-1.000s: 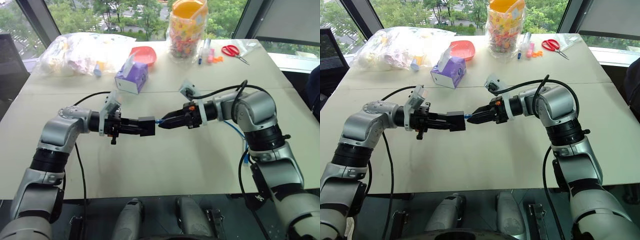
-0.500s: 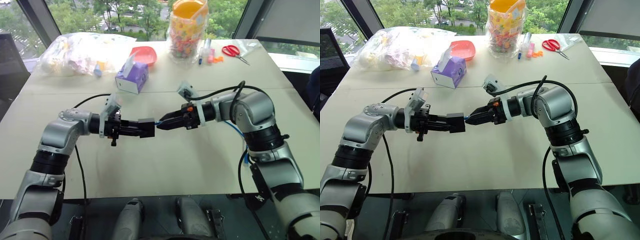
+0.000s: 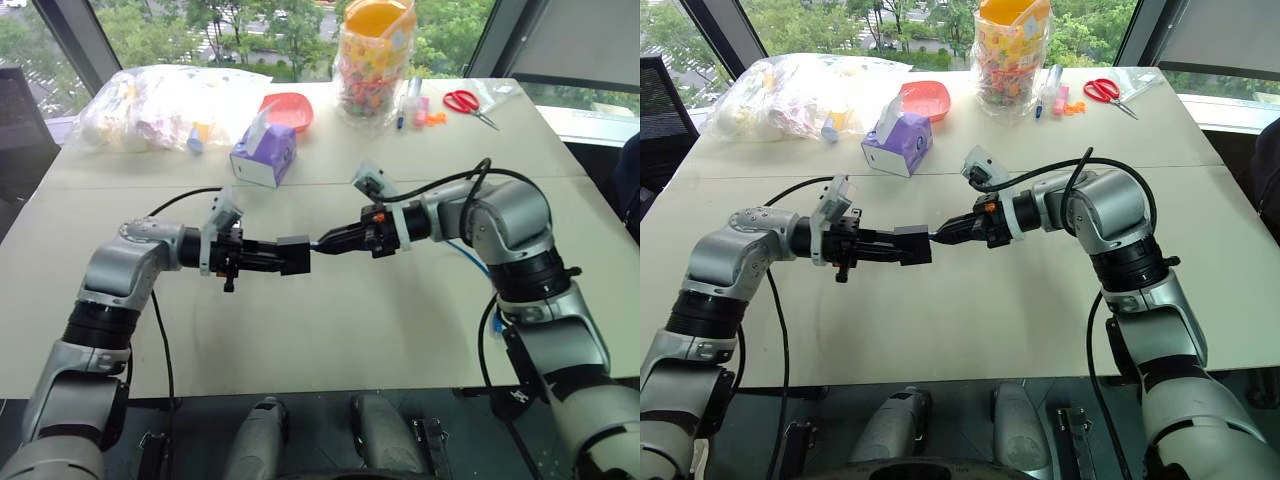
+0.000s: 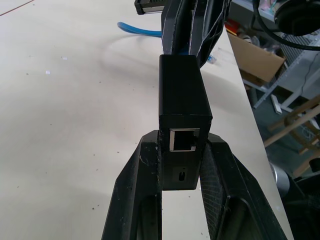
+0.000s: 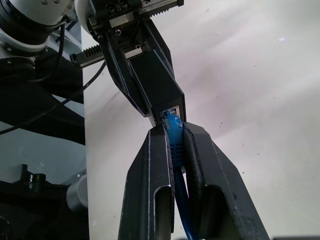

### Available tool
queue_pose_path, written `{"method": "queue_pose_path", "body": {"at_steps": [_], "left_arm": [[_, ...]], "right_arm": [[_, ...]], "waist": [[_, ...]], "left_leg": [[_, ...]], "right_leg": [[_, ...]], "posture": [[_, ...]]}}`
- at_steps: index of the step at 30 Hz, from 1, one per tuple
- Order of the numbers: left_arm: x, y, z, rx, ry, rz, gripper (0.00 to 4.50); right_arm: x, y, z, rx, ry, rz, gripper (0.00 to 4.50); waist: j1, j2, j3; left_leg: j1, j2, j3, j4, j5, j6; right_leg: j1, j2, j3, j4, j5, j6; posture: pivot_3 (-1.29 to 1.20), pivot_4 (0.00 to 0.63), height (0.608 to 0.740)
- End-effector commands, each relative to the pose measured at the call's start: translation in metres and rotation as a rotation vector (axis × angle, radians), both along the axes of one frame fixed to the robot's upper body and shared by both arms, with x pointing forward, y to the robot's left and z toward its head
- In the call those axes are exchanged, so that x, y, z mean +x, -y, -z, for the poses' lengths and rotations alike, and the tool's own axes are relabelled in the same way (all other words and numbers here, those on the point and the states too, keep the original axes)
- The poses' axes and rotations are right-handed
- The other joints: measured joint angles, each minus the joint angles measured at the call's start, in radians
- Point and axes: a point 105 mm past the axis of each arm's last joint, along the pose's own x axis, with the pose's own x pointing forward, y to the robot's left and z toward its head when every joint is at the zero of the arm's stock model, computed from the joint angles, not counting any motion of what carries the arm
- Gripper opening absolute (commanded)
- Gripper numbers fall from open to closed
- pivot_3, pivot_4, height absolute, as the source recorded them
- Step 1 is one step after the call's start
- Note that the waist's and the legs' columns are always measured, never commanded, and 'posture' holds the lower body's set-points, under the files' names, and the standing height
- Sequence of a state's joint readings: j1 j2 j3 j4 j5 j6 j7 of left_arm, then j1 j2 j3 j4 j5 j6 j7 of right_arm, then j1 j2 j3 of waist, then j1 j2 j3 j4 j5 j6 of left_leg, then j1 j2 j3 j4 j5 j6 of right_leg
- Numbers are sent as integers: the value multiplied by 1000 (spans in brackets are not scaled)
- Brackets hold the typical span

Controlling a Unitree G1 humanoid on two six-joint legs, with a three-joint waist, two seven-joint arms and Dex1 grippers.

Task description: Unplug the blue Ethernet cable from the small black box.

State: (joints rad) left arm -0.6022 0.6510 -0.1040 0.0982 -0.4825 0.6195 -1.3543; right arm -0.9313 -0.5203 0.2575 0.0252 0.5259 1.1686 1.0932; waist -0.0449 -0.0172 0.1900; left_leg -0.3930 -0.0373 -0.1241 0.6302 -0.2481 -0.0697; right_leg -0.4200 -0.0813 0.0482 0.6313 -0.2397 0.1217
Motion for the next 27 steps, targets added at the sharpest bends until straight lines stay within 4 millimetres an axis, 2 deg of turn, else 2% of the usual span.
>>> {"method": "queue_pose_path", "body": {"at_steps": [1,5,16,20,24,27], "left_arm": [[-5,3,-9,-10,38,35,454],[-9,-3,-8,-2,25,37,454],[-11,-11,-8,-7,18,5,454],[-12,-12,-6,-5,17,-2,454],[-5,-6,3,-3,20,-40,454],[0,3,11,-5,49,-65,454]], "right_arm": [[2,-4,-6,-22,90,-12,21],[20,18,-7,-40,104,75,21],[30,65,5,-110,88,192,21],[40,80,6,-133,122,258,21],[75,95,8,-164,267,451,21],[81,92,8,-122,288,475,21]], "waist": [[0,0,0],[0,0,0],[0,0,0],[-6,0,0],[0,0,0],[1,0,0]], "left_leg": [[0,0,0,0,0,0],[0,0,0,0,0,0],[0,0,0,0,0,0],[0,1,1,0,0,0],[0,0,2,0,0,0],[0,0,2,0,0,0]], "right_leg": [[0,0,0,0,0,0],[0,0,0,0,0,0],[0,0,0,-1,0,0],[-1,0,0,0,0,0],[0,0,0,0,0,0],[0,0,1,0,0,0]], "posture": [[0,150,740],[0,150,740],[0,150,740],[0,150,740],[0,150,740],[0,150,740]]}}
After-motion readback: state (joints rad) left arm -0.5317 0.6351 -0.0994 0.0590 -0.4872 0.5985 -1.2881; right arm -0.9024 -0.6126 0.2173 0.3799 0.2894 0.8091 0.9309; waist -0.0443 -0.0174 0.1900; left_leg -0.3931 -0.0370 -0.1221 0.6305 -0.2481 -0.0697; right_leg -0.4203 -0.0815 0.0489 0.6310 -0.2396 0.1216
